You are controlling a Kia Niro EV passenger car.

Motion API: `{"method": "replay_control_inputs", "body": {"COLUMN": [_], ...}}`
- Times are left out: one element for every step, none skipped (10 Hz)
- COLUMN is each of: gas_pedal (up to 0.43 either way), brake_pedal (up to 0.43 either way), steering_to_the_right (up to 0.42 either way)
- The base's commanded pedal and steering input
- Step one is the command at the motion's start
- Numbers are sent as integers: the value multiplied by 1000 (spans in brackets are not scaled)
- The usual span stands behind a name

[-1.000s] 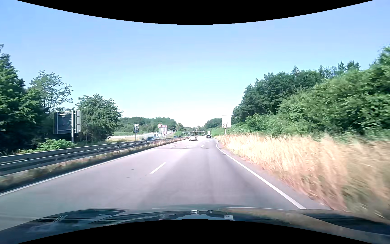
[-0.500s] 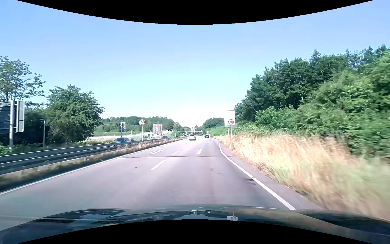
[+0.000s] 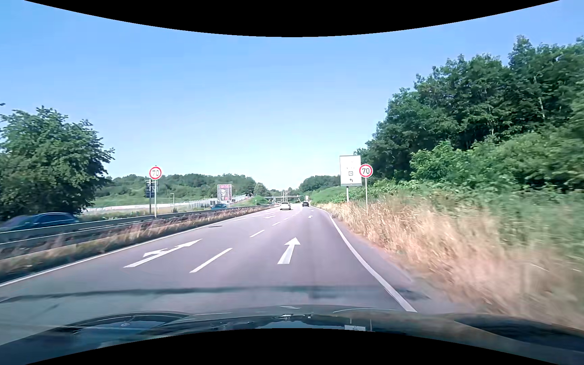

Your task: Follow the waypoints while adhering to traffic rules and regulations

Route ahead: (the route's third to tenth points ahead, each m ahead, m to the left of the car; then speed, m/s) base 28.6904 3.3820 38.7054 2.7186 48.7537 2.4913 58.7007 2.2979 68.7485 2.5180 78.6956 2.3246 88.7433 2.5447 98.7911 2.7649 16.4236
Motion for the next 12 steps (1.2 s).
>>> {"method": "replay_control_inputs", "body": {"gas_pedal": [138, 138, 138, 138, 138, 138, 138, 138, 138, 150, 150, 150], "brake_pedal": [0, 0, 0, 0, 0, 0, 0, 0, 0, 0, 0, 0], "steering_to_the_right": [8, 8, 8, 8, 8, 8, 8, 8, 8, 6, 4, 3]}}
